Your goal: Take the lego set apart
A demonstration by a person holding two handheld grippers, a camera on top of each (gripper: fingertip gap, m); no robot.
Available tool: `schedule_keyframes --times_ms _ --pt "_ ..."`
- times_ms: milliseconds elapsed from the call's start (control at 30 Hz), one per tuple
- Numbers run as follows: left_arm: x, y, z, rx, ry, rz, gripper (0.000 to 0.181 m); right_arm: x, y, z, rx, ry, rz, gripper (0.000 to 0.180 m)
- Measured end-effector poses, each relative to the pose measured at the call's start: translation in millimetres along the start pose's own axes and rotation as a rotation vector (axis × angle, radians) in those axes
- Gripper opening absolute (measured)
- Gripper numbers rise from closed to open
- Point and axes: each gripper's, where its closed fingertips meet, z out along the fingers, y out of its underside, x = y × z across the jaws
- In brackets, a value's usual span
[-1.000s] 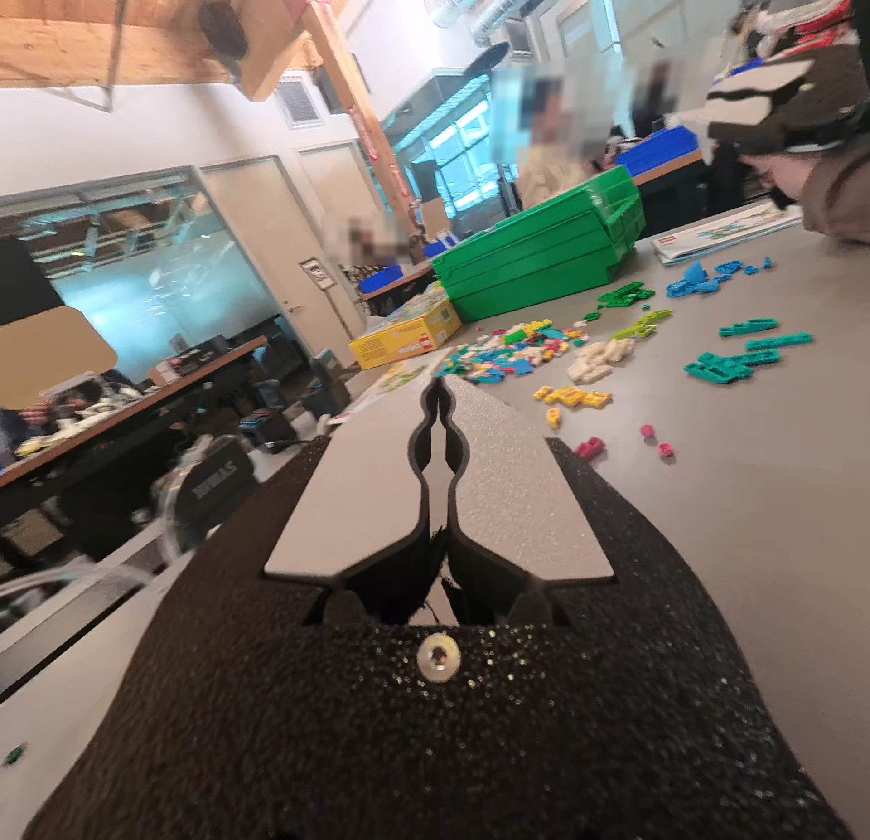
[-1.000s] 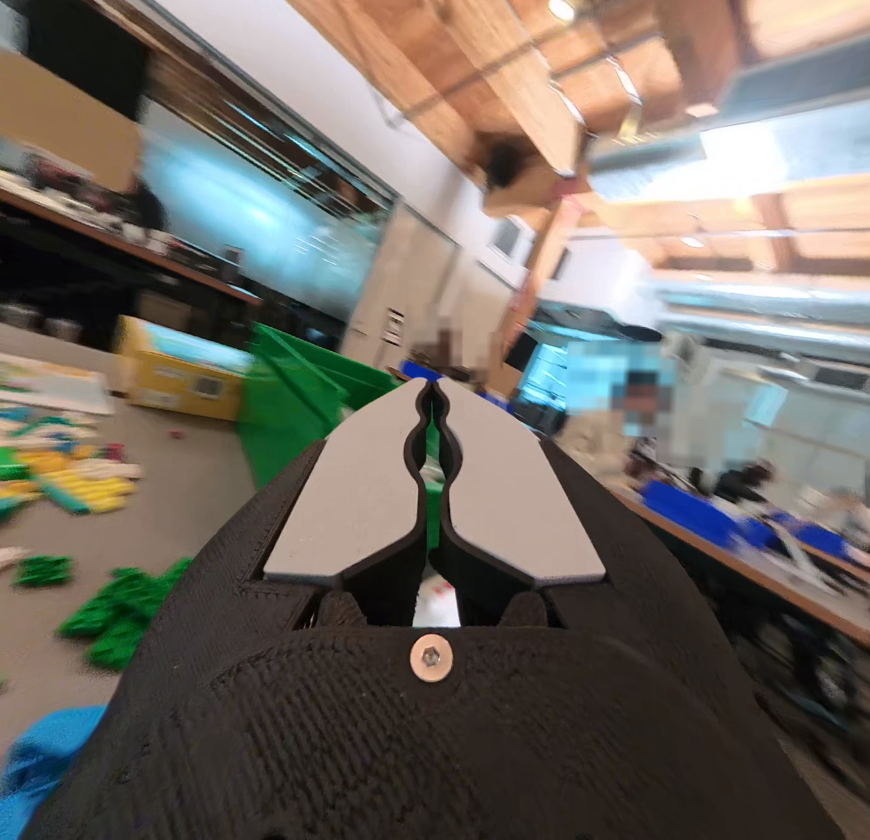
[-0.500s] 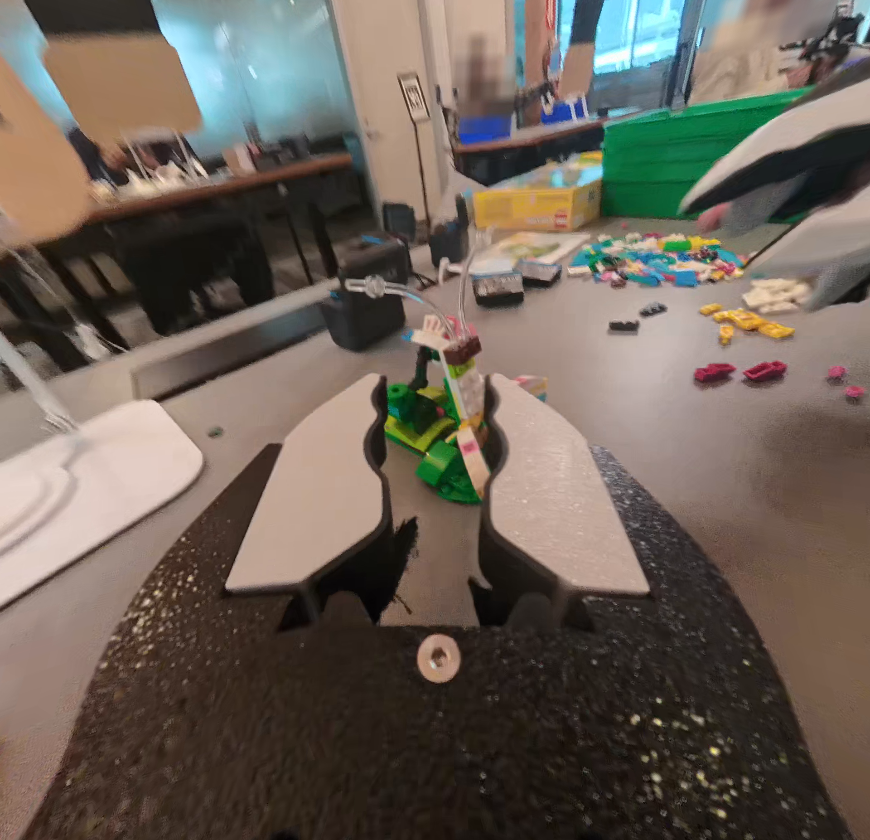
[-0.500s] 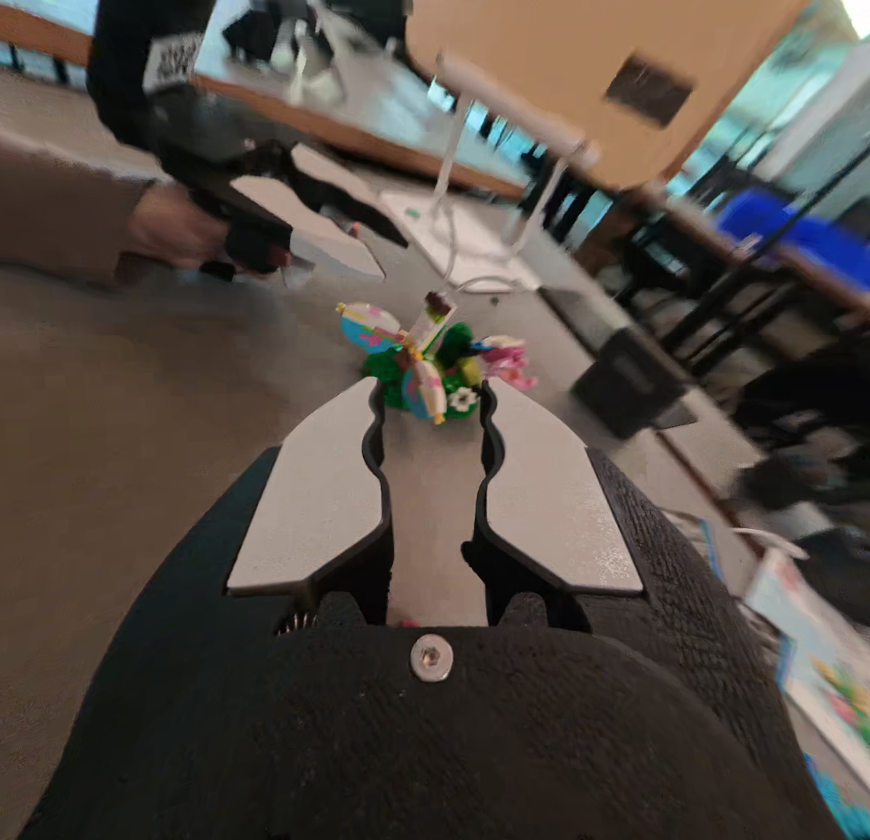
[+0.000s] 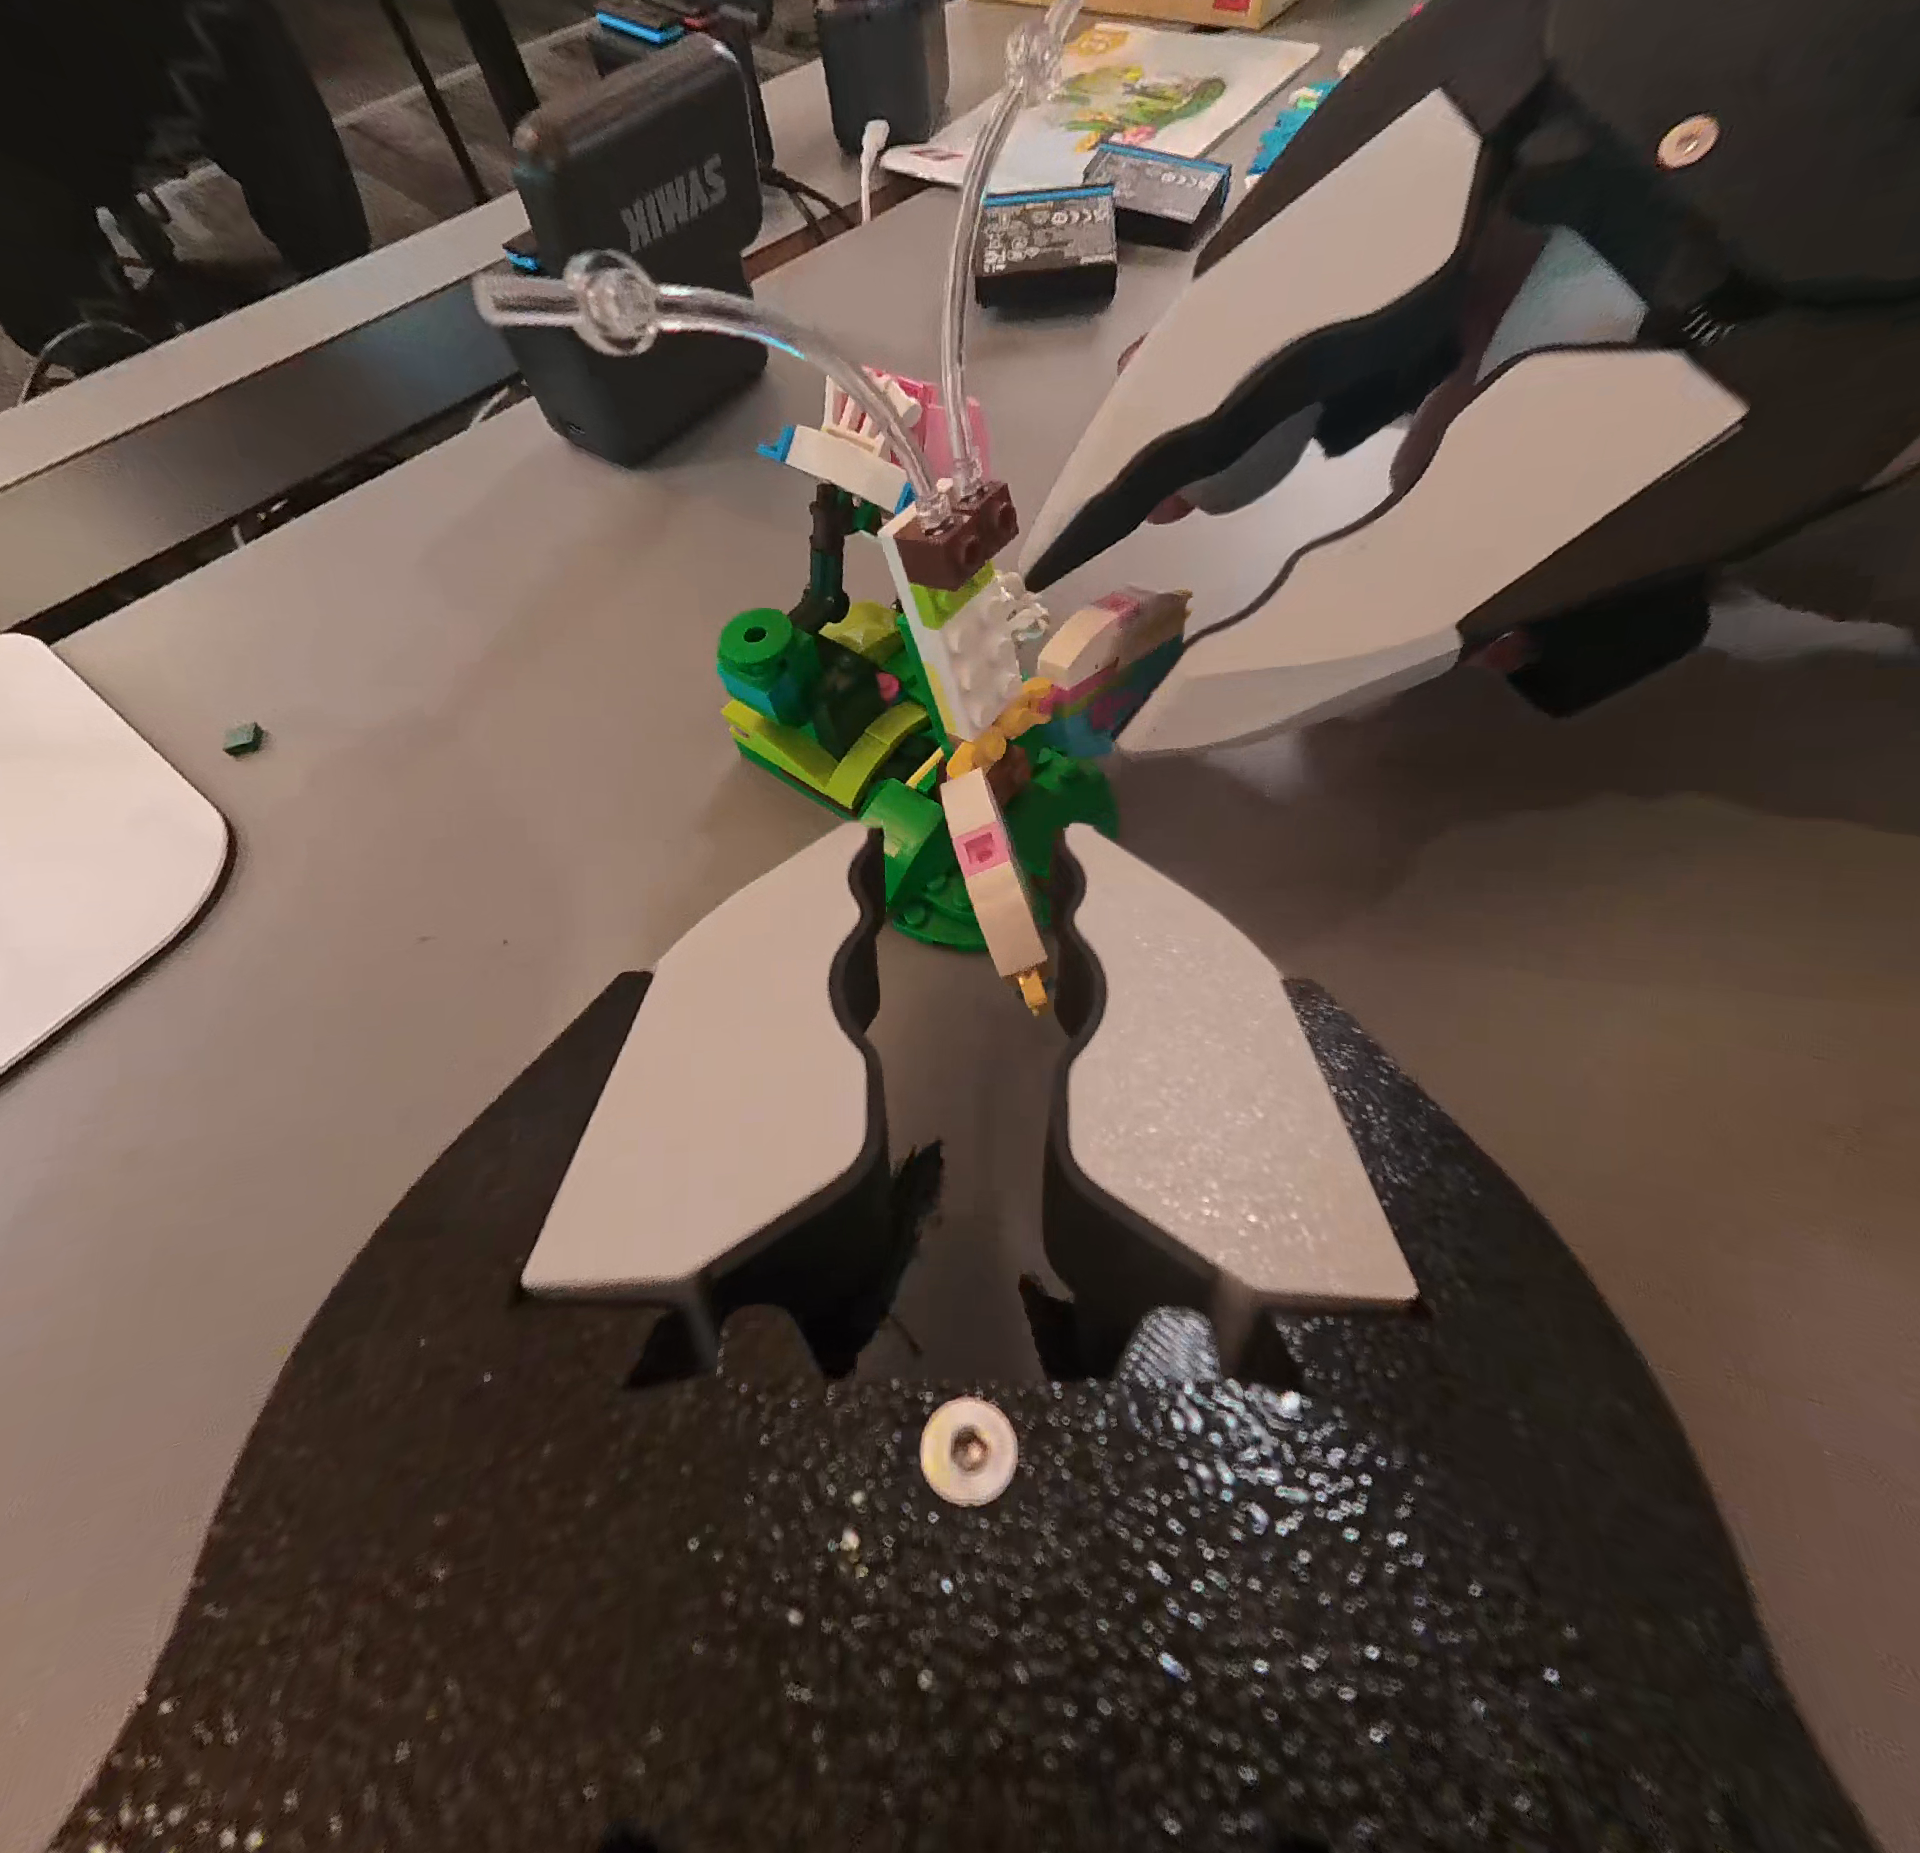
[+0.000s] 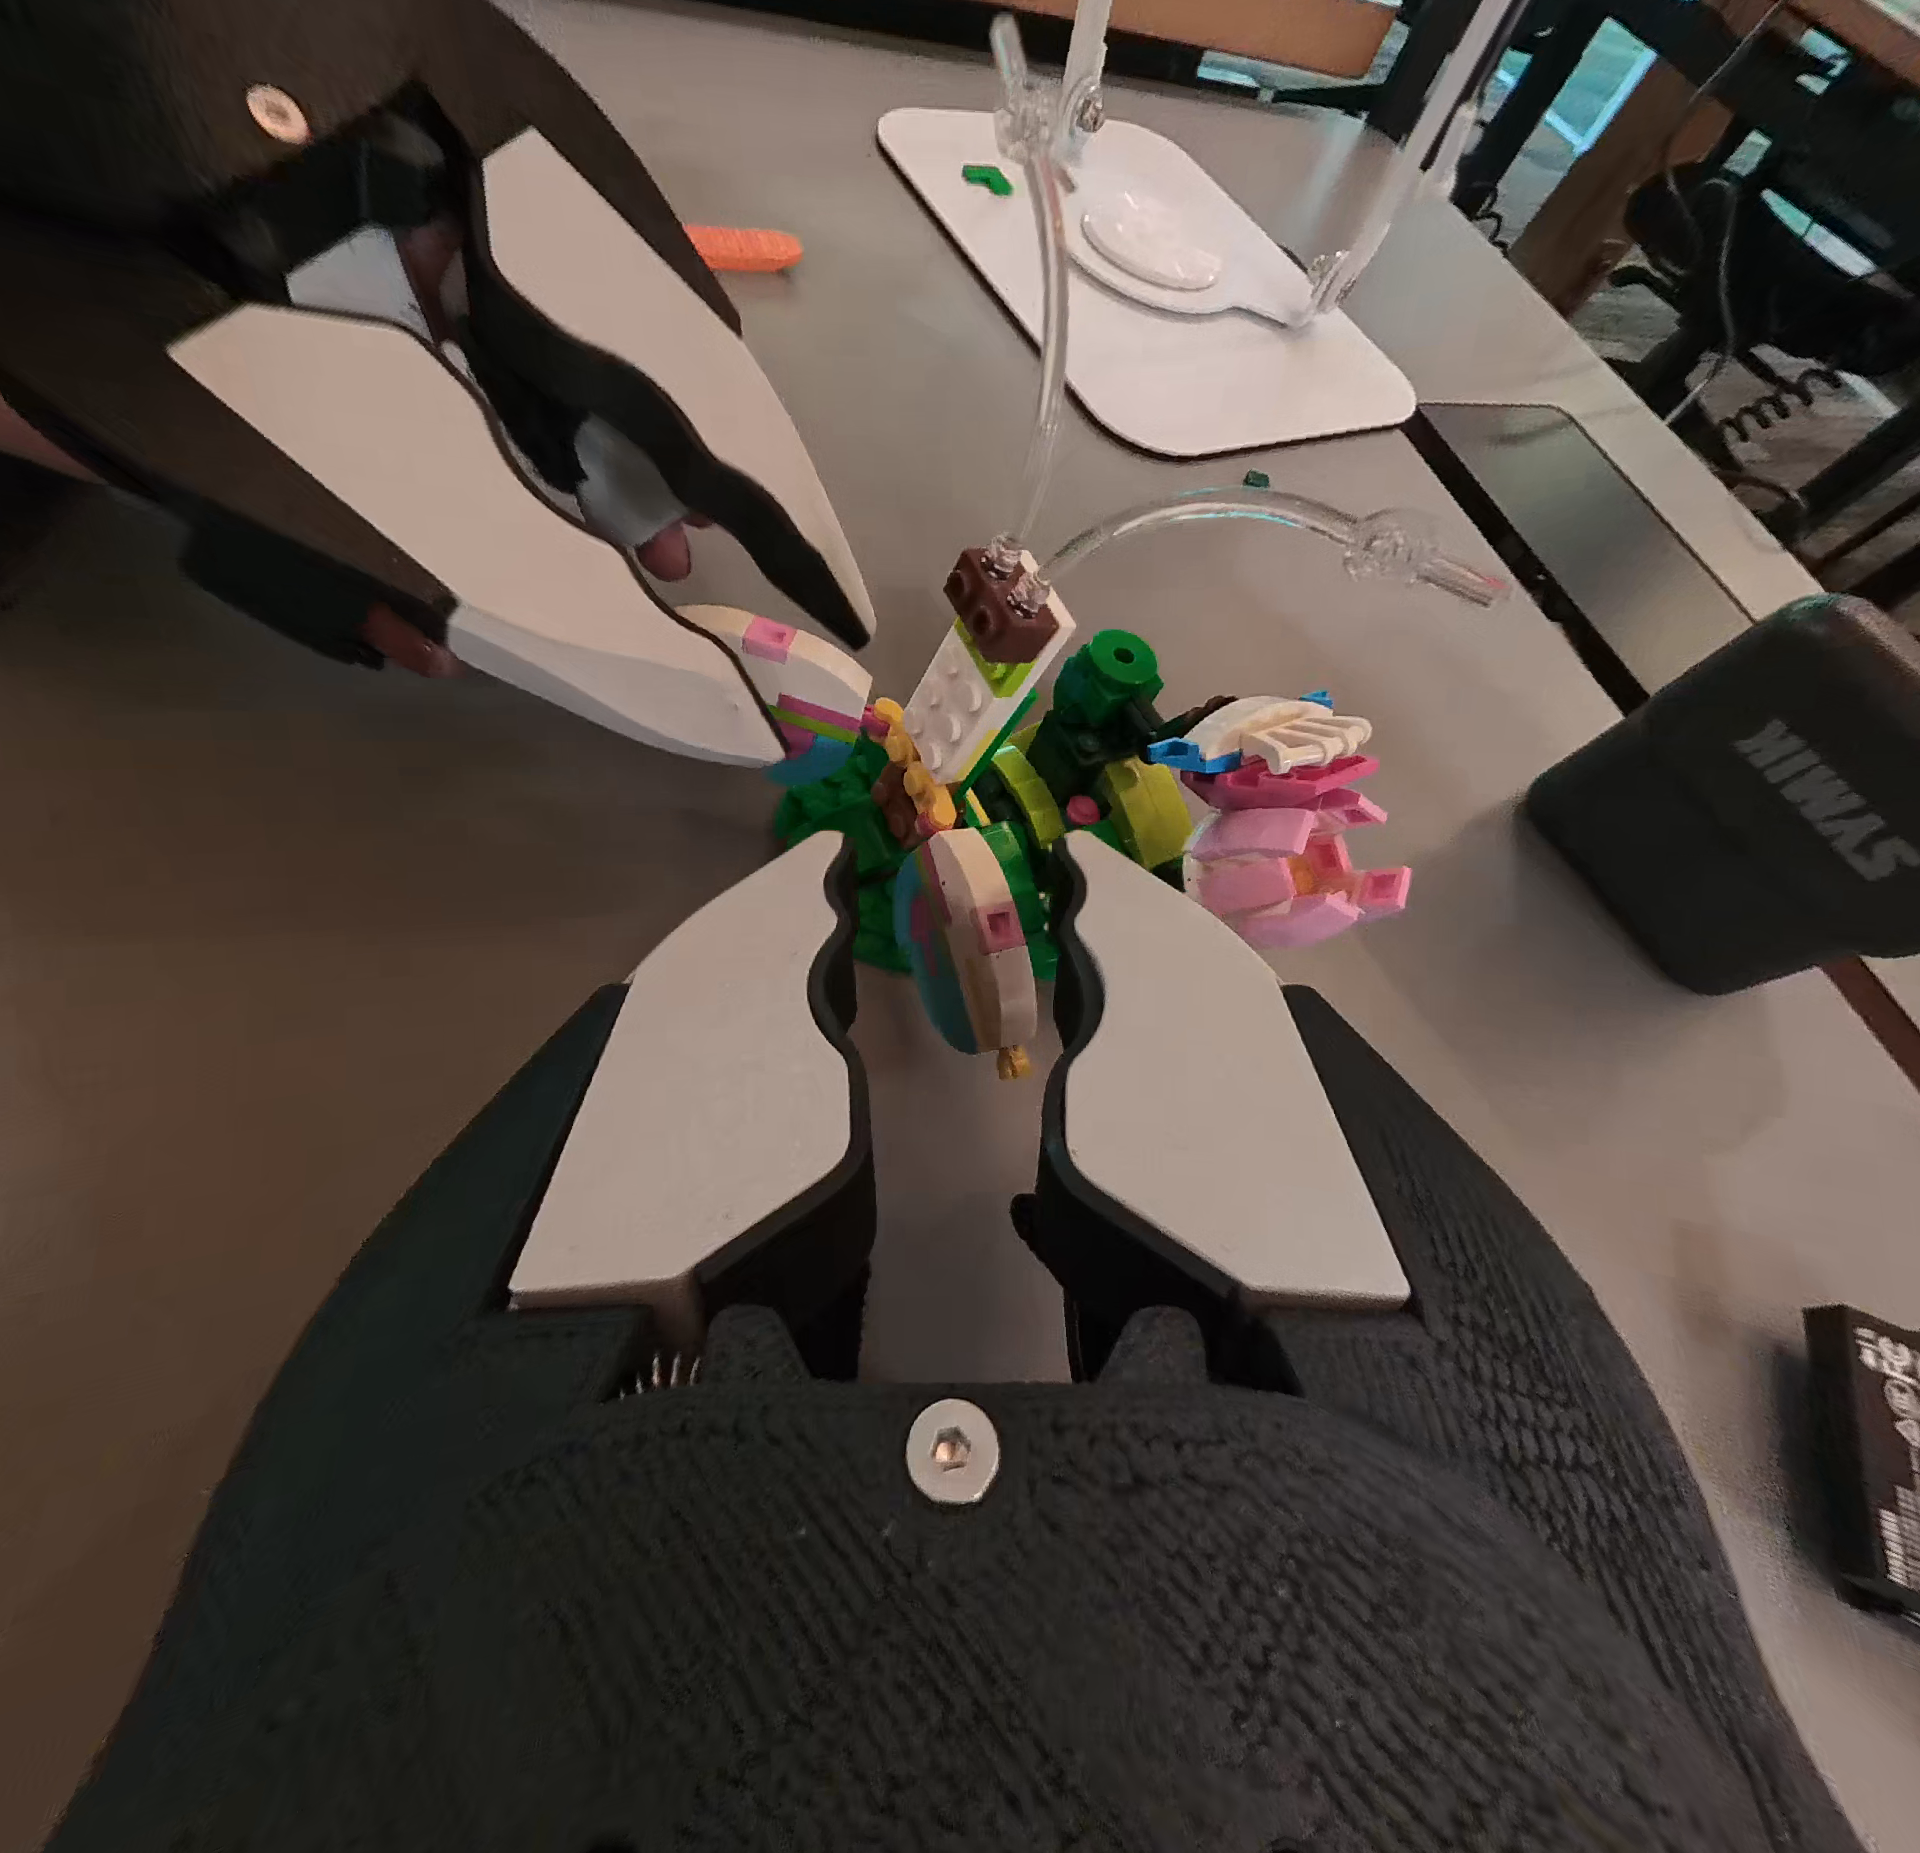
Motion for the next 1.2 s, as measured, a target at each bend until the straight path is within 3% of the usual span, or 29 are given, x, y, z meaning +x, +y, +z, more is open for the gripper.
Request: schedule_keyframes --times_ms 167,333,433,700,900,1000,1100,1200 --pt "-1 9 7 -0.079 -0.053 0.059 0.016 0 3 1 0.007 -0.013 0.039 0.029" --pt "-1 11 8 -0.091 -0.065 0.073 0.015 -2 4 3 0.006 -0.031 0.05 0.023" --pt "2 9 6 -0.08 -0.007 0.036 0.008 -5 8 4 -0.013 -0.033 0.021 0.011" --pt "5 11 4 -0.083 0.054 -0.048 0.008 -8 9 6 -0.028 -0.04 0.001 0.015" --pt "1 9 1 -0.058 0.1 -0.196 0.008 -8 4 8 -0.007 -0.028 0.024 0.007" --pt "-22 20 -4 -0.102 -0.008 -0.212 0.008 8 13 7 -0.054 0.053 0.056 0.007" --pt "-33 21 -9 -0.082 -0.015 -0.286 0.008 9 6 1 0.012 0.003 0.148 0.007" --pt "-45 29 -10 -0.134 -0.122 -0.203 0.008 7 3 0 0.043 -0.039 0.216 0.007"
